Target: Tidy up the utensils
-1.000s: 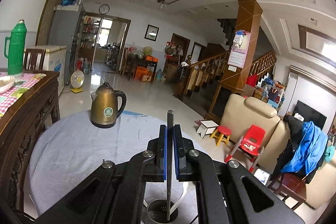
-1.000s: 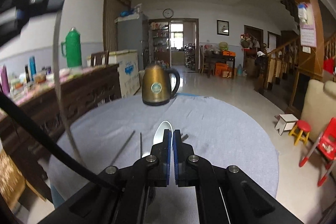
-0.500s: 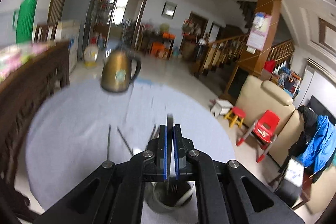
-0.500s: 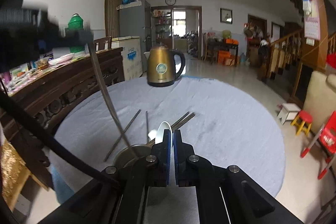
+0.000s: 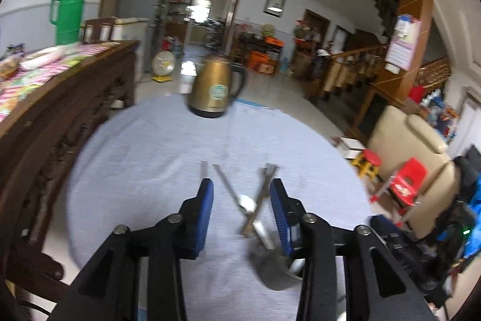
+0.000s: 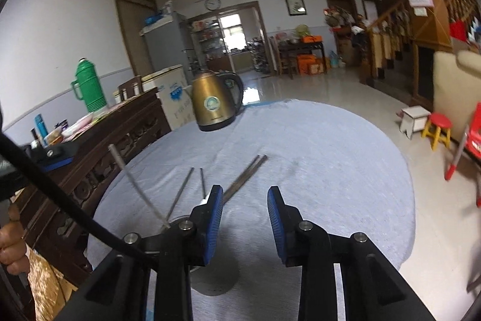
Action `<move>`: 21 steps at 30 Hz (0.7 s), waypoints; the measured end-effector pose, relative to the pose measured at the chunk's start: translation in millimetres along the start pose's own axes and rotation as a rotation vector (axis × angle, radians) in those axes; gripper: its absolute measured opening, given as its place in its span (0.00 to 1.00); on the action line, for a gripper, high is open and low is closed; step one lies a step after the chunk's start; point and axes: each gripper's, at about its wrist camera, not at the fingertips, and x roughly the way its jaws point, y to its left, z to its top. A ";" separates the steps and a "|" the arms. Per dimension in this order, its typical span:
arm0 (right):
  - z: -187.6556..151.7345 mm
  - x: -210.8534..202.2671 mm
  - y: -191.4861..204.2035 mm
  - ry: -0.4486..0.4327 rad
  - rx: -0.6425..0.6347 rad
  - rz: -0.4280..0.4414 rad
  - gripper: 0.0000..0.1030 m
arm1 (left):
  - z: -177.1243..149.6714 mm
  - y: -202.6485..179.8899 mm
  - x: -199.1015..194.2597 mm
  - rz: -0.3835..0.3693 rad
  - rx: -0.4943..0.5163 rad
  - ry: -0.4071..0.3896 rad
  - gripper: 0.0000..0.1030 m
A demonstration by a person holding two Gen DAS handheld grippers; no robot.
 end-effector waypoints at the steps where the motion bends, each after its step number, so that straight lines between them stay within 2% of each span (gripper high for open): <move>1: 0.3 0.3 -2.2 0.002 0.009 -0.004 0.33 | -0.7 5.7 0.9 0.031 -0.001 0.001 0.39; 6: 0.4 5.1 -18.5 0.027 0.057 -0.035 0.33 | -4.6 27.7 10.6 0.196 0.021 0.022 0.40; 9: 1.0 12.7 -24.2 0.052 0.076 -0.038 0.33 | -8.0 37.9 22.1 0.275 0.041 0.048 0.45; 10: 1.6 15.0 -24.7 0.063 0.078 -0.035 0.33 | -9.5 41.7 26.6 0.276 0.041 0.061 0.48; 13: 5.6 32.9 -29.1 0.136 0.093 -0.012 0.33 | -13.4 48.8 42.4 0.258 0.041 0.112 0.48; 18: 28.4 83.8 -47.1 0.307 0.151 0.071 0.33 | -8.9 62.2 75.5 0.176 0.038 0.189 0.48; 21: 42.0 121.1 -54.9 0.398 0.162 0.073 0.33 | -3.2 72.3 106.8 0.130 0.030 0.251 0.48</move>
